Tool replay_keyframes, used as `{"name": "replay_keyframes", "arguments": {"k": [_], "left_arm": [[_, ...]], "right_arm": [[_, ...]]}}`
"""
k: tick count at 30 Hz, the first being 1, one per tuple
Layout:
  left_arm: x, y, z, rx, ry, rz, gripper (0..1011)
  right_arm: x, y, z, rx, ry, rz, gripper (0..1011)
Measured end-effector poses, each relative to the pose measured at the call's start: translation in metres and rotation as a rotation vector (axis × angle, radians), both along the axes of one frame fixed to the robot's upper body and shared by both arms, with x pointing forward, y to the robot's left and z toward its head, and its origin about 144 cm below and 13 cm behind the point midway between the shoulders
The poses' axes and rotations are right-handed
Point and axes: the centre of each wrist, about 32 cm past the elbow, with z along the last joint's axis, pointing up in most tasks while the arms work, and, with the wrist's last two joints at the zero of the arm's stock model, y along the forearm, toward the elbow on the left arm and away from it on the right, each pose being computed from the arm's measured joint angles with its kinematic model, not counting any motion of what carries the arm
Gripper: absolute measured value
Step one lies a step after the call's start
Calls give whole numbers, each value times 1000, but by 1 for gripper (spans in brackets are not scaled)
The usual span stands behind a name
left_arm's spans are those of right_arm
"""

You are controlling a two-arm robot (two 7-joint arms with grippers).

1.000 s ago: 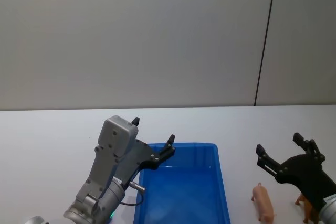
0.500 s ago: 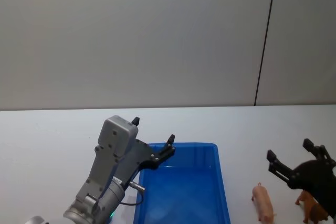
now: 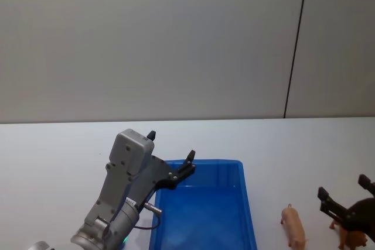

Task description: Pick up the two dolls from the table and place them into the box.

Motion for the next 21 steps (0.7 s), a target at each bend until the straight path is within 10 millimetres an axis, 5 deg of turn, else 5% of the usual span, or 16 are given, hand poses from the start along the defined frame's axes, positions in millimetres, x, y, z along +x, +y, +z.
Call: {"name": "replay_keyframes", "arguments": {"k": [21], "left_arm": [[0,0,0,0,0,0,1001]], "right_arm": [[-8,-7,-15,-62,158,-76,1001]]}}
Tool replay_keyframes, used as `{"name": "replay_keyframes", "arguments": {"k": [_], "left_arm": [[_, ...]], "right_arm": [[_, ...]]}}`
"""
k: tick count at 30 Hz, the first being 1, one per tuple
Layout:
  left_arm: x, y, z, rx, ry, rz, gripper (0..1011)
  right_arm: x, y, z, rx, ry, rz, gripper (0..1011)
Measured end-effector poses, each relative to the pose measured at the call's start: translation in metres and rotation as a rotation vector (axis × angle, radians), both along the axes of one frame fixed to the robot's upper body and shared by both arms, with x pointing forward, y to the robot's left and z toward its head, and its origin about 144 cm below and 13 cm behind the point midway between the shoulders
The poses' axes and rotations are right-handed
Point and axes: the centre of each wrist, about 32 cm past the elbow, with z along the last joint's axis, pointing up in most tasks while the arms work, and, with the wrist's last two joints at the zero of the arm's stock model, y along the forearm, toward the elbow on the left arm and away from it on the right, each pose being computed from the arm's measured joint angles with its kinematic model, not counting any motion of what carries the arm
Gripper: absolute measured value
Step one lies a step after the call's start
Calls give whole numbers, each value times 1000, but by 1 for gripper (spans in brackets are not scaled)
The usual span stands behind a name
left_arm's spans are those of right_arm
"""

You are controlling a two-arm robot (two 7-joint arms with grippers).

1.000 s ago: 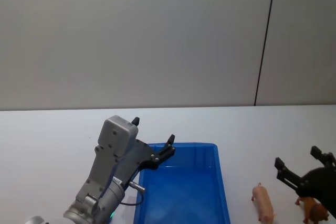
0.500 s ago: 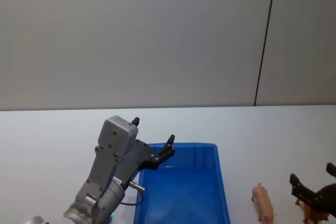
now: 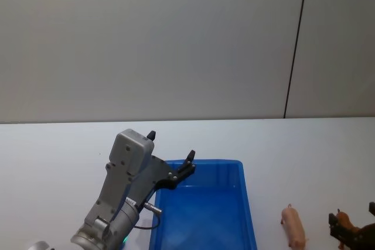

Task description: Pick up the two dolls from the table and place them into the box.

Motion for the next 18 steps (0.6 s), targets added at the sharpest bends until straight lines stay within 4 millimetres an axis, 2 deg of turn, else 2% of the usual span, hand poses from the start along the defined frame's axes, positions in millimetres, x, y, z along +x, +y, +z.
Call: {"name": "replay_keyframes", "arguments": {"k": [11,17,18], "left_arm": [[0,0,0,0,0,0,1001],[0,0,0,0,0,0,1001],[0,0,0,0,0,0,1001]], "right_arm": [[-1,0,-7,-14,59,-10,997],[0,0,-11,-13,87,-16,894],[0,0,-11,-13,90,-17,843]]}}
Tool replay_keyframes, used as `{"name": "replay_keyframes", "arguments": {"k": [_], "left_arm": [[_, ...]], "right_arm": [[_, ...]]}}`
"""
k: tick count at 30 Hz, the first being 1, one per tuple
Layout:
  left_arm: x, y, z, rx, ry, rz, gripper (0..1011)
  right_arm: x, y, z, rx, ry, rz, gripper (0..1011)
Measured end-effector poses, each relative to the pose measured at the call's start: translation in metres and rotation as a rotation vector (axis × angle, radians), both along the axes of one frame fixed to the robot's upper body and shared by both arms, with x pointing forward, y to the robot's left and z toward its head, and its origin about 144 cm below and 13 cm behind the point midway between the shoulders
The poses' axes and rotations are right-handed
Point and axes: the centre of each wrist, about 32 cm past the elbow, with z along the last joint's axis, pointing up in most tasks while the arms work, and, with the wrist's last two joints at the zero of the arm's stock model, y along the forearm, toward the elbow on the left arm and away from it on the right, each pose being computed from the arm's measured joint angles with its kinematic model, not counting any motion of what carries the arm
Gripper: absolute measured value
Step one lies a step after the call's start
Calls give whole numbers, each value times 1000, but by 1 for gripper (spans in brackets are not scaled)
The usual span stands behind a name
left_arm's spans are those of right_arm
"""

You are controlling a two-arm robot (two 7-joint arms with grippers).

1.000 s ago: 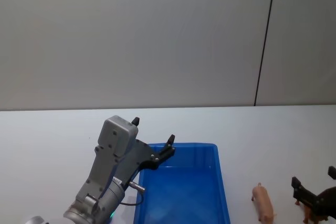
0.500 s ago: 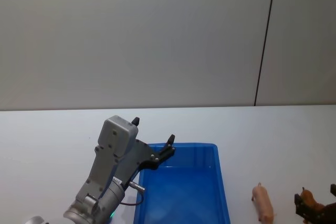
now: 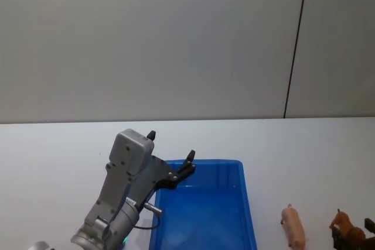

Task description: Pick up the two dolls from the table and place them into the box.

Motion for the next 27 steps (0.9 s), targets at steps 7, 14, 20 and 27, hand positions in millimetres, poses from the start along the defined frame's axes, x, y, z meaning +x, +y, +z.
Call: {"name": "replay_keyframes", "arguments": {"k": [7,14,20,27], "left_arm": [[0,0,0,0,0,0,1001],[0,0,0,0,0,0,1001],[0,0,0,0,0,0,1001],[0,0,0,0,0,0,1001]], "right_arm": [[3,0,-3,1,30,-15,616],[5,0,-3,-5,36,-22,422],[6,1,-2,-5,18,-20,412],[8,5,8,10,-52,13,412]]}}
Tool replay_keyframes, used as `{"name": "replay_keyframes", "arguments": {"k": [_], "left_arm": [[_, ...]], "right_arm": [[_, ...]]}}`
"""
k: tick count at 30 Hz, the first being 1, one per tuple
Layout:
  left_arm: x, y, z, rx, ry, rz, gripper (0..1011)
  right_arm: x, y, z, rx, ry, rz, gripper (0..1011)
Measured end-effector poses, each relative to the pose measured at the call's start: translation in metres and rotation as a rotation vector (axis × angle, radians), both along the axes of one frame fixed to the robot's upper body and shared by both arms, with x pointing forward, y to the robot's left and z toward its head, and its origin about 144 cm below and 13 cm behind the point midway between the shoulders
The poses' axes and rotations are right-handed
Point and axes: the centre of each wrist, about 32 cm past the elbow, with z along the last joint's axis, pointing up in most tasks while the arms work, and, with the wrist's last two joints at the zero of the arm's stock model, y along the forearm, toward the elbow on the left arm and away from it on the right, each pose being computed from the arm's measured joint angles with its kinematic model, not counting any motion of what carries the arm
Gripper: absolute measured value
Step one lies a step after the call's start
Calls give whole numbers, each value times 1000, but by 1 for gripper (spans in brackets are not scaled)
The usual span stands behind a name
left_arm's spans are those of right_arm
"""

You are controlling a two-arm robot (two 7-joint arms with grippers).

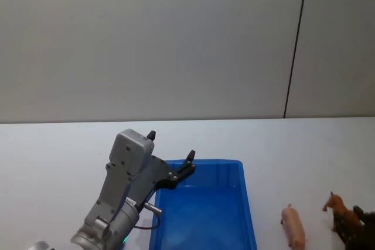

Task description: Pick up the two dolls from the table and place them into the box.

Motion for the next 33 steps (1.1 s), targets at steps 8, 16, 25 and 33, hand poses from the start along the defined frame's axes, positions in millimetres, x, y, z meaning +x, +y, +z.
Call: {"name": "replay_keyframes", "arguments": {"k": [8,16,25,33], "left_arm": [[0,0,0,0,0,0,1001],[0,0,0,0,0,0,1001],[0,0,0,0,0,0,1001],[0,0,0,0,0,0,1001]], "right_arm": [[7,10,18,32,-87,73,412],[20,28,37,73,-151,176,412],[37,54,50,106,-158,297,412],[53,84,50,105,-115,388,430]]}}
